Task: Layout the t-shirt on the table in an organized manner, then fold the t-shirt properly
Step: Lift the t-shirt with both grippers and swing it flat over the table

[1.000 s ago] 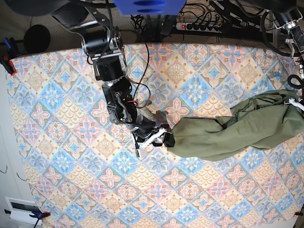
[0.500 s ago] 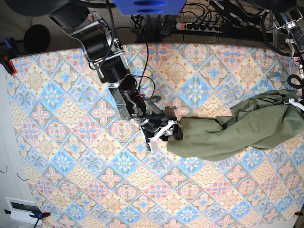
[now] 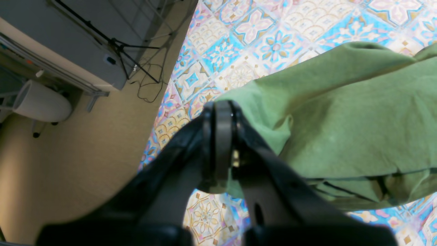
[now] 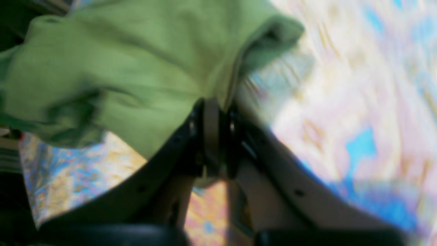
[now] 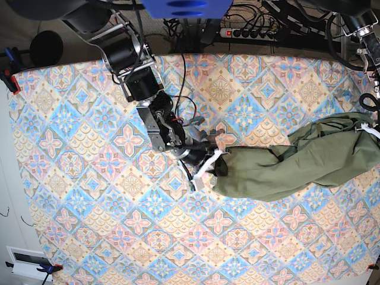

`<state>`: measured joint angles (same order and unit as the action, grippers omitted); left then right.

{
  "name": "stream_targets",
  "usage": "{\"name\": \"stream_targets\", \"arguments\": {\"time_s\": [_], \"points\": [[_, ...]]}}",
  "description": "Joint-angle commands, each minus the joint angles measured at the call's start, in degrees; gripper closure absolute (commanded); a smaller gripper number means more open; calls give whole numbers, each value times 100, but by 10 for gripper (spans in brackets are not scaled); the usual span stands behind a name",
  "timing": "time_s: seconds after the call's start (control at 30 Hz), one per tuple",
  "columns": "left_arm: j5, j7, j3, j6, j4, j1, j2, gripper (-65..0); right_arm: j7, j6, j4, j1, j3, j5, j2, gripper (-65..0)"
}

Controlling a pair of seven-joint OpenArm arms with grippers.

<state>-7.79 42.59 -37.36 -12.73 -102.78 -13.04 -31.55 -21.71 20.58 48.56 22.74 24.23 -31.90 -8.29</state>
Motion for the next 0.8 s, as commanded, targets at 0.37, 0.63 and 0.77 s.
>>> {"name": "stream_targets", "arguments": {"time_s": [0.37, 0.63, 0.77], "points": [[10, -158, -31, 47, -91, 772, 83, 0, -716, 92, 2604, -107, -221, -102, -71, -9], [28, -149, 708, 47, -82, 1713, 91, 0, -1288, 417, 3043, -63, -1407, -392, 368, -10], [19, -123, 1165, 47, -56, 2398, 91, 0, -1288, 443, 2832, 113, -2014, -999, 816, -10]]}}
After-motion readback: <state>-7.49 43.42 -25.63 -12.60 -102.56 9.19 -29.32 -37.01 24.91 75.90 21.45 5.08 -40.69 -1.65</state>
